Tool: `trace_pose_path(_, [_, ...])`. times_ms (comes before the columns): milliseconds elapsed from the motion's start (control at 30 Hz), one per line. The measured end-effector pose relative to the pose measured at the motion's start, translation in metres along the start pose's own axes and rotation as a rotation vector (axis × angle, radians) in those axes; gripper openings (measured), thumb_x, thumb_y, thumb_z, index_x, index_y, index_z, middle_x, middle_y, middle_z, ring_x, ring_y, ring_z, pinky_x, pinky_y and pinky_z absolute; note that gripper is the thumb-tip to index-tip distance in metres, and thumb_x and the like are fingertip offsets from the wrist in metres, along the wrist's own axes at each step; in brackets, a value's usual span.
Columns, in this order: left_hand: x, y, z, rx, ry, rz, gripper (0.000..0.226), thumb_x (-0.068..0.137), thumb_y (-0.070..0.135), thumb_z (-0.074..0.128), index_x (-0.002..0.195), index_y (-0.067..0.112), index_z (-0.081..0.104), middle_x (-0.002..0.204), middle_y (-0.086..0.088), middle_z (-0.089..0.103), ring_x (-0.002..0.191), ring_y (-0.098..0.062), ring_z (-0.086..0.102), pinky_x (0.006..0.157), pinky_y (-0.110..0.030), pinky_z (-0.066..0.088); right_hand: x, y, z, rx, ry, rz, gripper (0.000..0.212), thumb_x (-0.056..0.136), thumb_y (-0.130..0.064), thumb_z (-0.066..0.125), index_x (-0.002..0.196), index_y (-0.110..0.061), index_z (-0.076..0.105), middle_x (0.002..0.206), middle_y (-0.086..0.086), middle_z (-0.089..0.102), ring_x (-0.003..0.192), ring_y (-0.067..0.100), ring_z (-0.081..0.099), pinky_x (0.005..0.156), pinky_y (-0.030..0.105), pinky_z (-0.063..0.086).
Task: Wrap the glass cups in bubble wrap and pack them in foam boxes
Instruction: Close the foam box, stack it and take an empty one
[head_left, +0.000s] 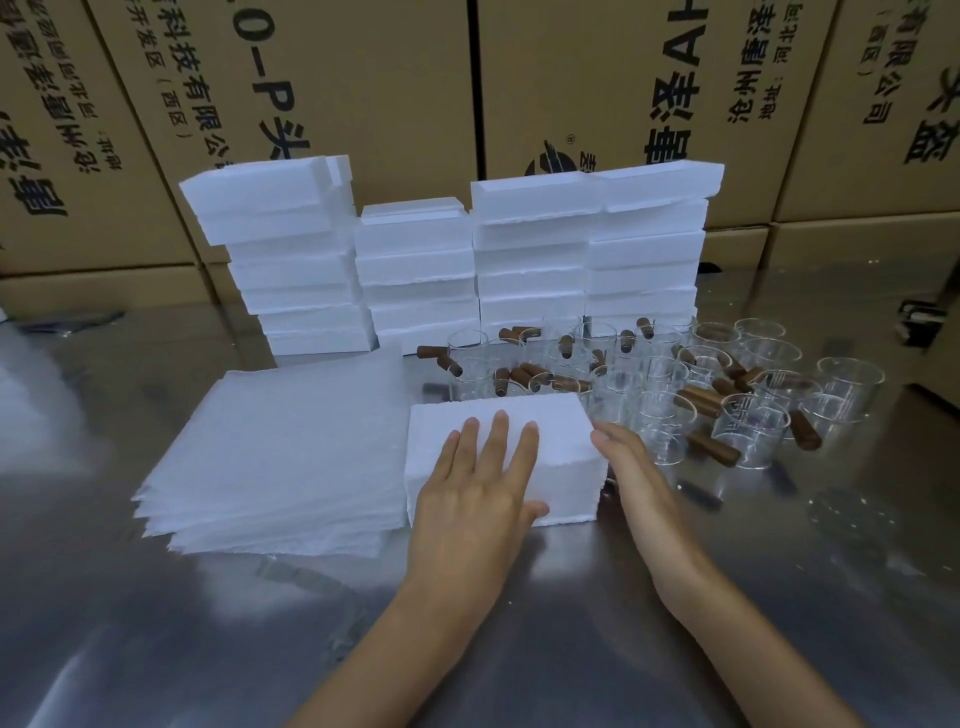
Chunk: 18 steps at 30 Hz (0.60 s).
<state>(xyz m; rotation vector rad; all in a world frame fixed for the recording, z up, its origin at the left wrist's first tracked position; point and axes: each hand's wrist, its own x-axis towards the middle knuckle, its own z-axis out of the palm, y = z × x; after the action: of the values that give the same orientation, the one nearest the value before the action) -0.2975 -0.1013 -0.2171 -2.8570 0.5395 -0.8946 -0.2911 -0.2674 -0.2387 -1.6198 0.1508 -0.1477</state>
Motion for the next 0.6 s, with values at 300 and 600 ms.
trace_pose_path(300, [-0.014,0.0,0.008,-0.129,0.204,-0.01,0.06,0.077,0.05,0.078,0.125,0.014,0.069,0.13,-0.013,0.066,0.119,-0.035,0.063,0.096,-0.049,0.053,-0.011,-0.025,0.0,0.373,0.018,0.132,0.045,0.078,-0.041,0.074,0.117,-0.021,0.065,0.101,0.001,0.07,0.088,0.019,0.069,0.074,0.031,0.05])
trace_pose_path(600, [-0.023,-0.004,0.01,-0.266,0.314,-0.027,0.05,0.094,0.048,0.049,0.126,0.015,0.069,0.134,-0.01,0.063,0.126,-0.031,0.059,0.103,-0.05,0.049,-0.011,-0.044,-0.006,0.257,-0.039,0.284,0.047,0.076,-0.046,0.075,0.114,-0.018,0.07,0.109,0.003,0.074,0.093,0.02,0.07,0.078,0.032,0.05])
